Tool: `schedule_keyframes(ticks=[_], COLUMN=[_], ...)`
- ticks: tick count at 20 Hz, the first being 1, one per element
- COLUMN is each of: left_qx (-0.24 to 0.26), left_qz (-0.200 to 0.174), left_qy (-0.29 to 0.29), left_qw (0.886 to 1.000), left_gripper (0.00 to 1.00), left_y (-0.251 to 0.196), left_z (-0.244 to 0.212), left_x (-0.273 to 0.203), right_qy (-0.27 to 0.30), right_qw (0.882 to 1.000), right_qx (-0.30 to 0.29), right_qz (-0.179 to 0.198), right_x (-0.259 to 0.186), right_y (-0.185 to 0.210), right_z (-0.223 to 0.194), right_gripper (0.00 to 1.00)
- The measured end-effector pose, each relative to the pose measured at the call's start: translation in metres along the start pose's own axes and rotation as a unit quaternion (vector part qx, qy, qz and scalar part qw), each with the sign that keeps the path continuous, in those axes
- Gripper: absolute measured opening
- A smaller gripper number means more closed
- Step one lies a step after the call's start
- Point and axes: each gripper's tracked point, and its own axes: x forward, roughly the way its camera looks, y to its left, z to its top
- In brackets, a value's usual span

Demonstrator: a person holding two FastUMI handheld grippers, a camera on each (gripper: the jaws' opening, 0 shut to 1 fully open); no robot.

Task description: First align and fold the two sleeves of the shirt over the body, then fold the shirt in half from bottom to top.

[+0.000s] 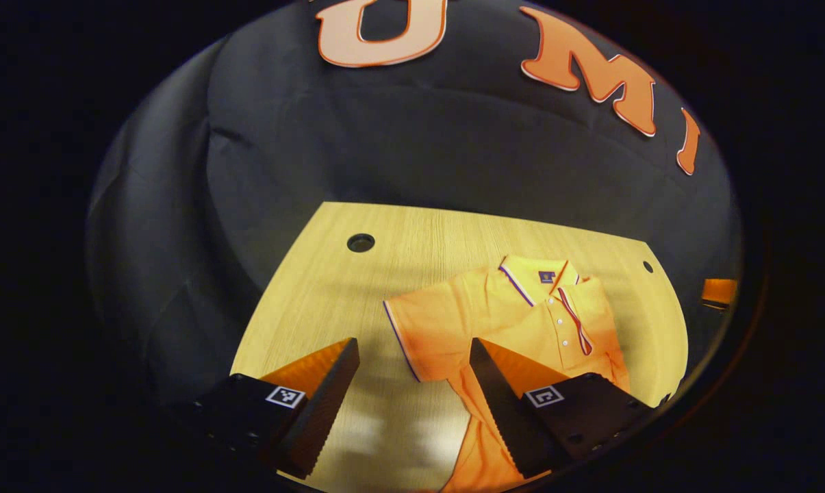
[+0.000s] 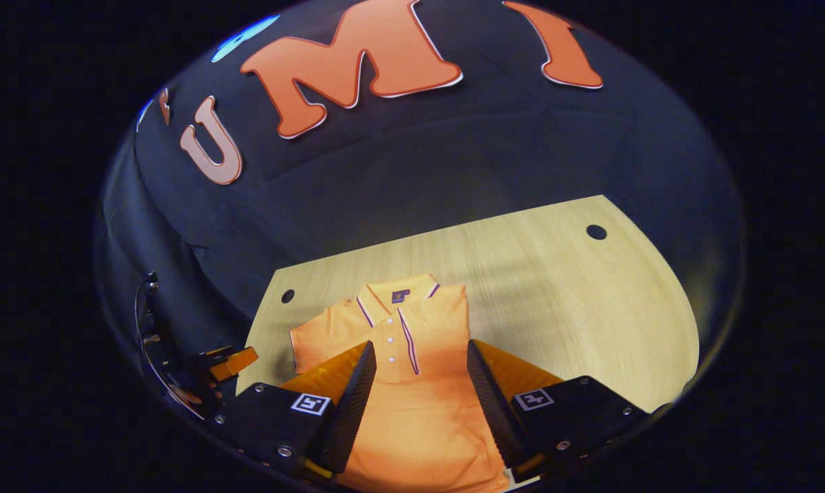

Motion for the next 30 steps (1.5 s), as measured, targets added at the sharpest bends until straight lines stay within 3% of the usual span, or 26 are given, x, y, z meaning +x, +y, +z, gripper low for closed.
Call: schedule_keyframes(ticks=[7, 10, 15, 21, 23, 25, 28, 30], left_qx=[-0.011, -0.01, -0.034, -0.014, -0.009, -0.002, -0.003, -0.001], left_qz=[-0.016, -0.009, -0.003, 0.039, 0.034, 0.021, -0.013, -0.035], left_qy=[0.082, 0.121, 0.192, 0.241, 0.24, 0.233, 0.222, 0.194], left_qw=[0.996, 0.993, 0.981, 0.97, 0.97, 0.972, 0.975, 0.98], left_gripper=[0.99, 0.99, 0.96, 0.94, 0.78, 0.77, 0.12, 0.12], left_y=[0.006, 0.008, 0.005, 0.015, 0.01, 0.006, -0.012, -0.023], left_z=[-0.007, -0.018, -0.035, -0.053, -0.049, -0.049, -0.047, -0.034], left_x=[0.075, 0.098, 0.124, 0.139, 0.138, 0.142, 0.141, 0.135], right_qy=[-0.054, -0.074, -0.083, -0.086, -0.084, -0.083, -0.08, -0.081], right_qw=[0.996, 0.994, 0.99, 0.987, 0.987, 0.987, 0.988, 0.988], right_qx=[0.038, 0.031, 0.005, 0.017, 0.027, 0.039, 0.049, 0.047], right_qz=[-0.054, -0.079, -0.116, -0.132, -0.134, -0.129, -0.123, -0.122], right_x=[-0.057, -0.076, -0.099, -0.115, -0.116, -0.119, -0.125, -0.13], right_y=[-0.026, -0.034, -0.048, -0.062, -0.065, -0.066, -0.072, -0.077], right_z=[-0.023, -0.027, -0.035, -0.044, -0.048, -0.051, -0.055, -0.057], right_gripper=[0.88, 0.96, 0.98, 0.98, 0.98, 0.98, 0.98, 0.98])
